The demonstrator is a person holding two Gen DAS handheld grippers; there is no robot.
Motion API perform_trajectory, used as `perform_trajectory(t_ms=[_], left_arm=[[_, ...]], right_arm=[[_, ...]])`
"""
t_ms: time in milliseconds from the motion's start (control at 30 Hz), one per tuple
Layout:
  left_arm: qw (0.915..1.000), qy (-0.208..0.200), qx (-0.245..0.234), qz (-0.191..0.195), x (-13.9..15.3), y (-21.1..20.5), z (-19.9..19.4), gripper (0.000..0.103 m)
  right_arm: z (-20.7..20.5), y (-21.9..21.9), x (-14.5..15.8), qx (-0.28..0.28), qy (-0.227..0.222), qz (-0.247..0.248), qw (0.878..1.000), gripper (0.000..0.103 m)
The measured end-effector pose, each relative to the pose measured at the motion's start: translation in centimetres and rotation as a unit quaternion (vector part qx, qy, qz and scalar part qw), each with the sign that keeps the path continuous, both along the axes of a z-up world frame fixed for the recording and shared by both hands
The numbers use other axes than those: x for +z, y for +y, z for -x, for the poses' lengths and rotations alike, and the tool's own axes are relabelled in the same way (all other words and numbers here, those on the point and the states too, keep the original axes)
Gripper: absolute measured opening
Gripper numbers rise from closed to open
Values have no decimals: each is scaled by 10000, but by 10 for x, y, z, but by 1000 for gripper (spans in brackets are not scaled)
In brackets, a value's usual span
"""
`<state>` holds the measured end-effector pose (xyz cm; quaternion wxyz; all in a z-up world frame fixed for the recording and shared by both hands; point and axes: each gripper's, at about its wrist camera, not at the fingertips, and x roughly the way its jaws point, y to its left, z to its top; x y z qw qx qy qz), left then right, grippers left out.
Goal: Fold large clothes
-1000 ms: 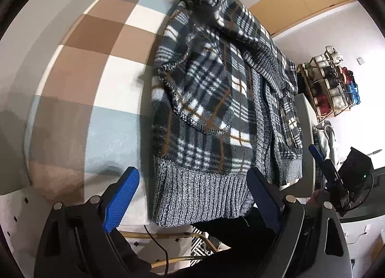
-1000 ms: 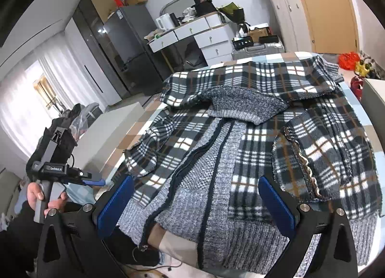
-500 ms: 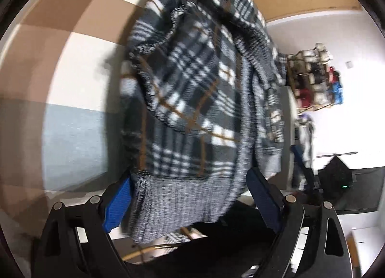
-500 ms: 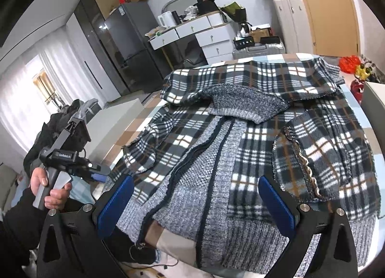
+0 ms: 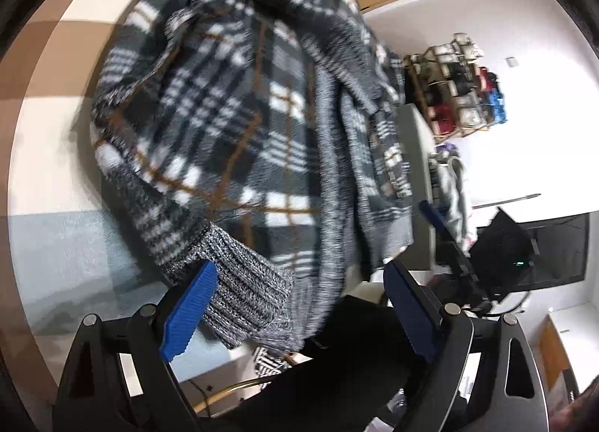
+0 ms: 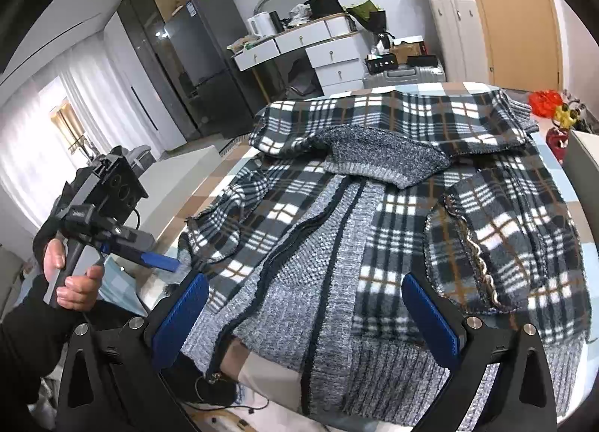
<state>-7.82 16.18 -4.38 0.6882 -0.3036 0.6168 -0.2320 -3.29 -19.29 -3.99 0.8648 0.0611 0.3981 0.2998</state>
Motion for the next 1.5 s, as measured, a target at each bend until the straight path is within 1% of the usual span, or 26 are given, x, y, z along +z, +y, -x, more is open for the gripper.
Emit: perform_trajectory(t_ms=[100,133,167,267,300,433,500,567,667,733,767,800,833,867,900,933,1033,1067,1167,1233,1267,1300,1367,1433,1500], left_arm=[[9999,14,140,17,-2,7,5,87],[9998,32,167,-33,-1,10,6,87],[9996,50,207,-168,0,12,9,87],[9968,89,249,-755,0,18,15,88],[9958,97,244,-881,-1,19,16,87],[9953,120,261,-928,-2,24,19,87],[9941,72,219,-1063,-2,19,21,87],[9904,56,142,-1373,-1,9,23,87],[9827,-54,45,-1853,1,-6,25,87],[9791,-149,-121,-2025,0,-14,23,86],[9777,-213,-159,-2085,1,-15,23,71],[9769,-231,-192,-2114,0,-15,21,30],[9763,-136,-216,-2151,-4,-14,20,11],[9769,-82,-109,-2133,-7,-9,20,4],[9809,-2,20,-1943,-9,-3,21,4],[9827,28,77,-1849,-9,0,22,3],[9840,77,213,-1768,-8,8,28,1],[9857,73,294,-1660,-6,10,30,1],[9935,26,570,-983,3,23,32,1],[9969,-140,670,-380,16,27,30,1],[9969,-255,712,-202,24,28,27,1],[9965,-344,755,-138,32,28,24,1],[9959,-471,770,79,41,26,17,1],[9956,-543,734,221,45,23,9,1],[9952,-610,676,370,43,17,0,1]], right_arm=[[0,0,-1,-11,1,20,10000,103],[0,0,-1,-12,2,25,10000,103],[0,-1,-1,-12,10,28,10000,103],[-1,0,-2,-3,40,34,10000,103],[-1,1,-2,8,39,39,10000,103],[2,4,0,63,-35,87,9999,103],[3,4,1,75,-68,116,9999,103],[4,4,2,86,-94,125,9998,103],[6,3,3,91,-123,108,9998,103],[6,3,4,92,-127,83,9998,103],[5,3,5,97,-133,76,9998,103],[5,3,5,103,-143,75,9998,103],[6,3,5,108,-154,68,9998,103],[6,3,6,113,-157,58,9998,103],[7,2,6,116,-155,49,9998,103],[7,1,6,99,-148,39,9998,103],[3,-7,5,-40,-35,-81,10000,103],[0,-12,4,-110,39,-167,9998,103],[-9,-26,2,-370,202,-366,9984,103],[-12,-38,2,-591,231,-421,9971,103],[-12,-43,2,-678,227,-454,9964,103],[-13,-52,2,-798,265,-530,9950,103],[-14,-73,1,-1036,464,-742,9908,103],[-14,-103,0,-1397,675,-830,9844,103],[-14,-128,1,-1571,826,-786,9810,103]])
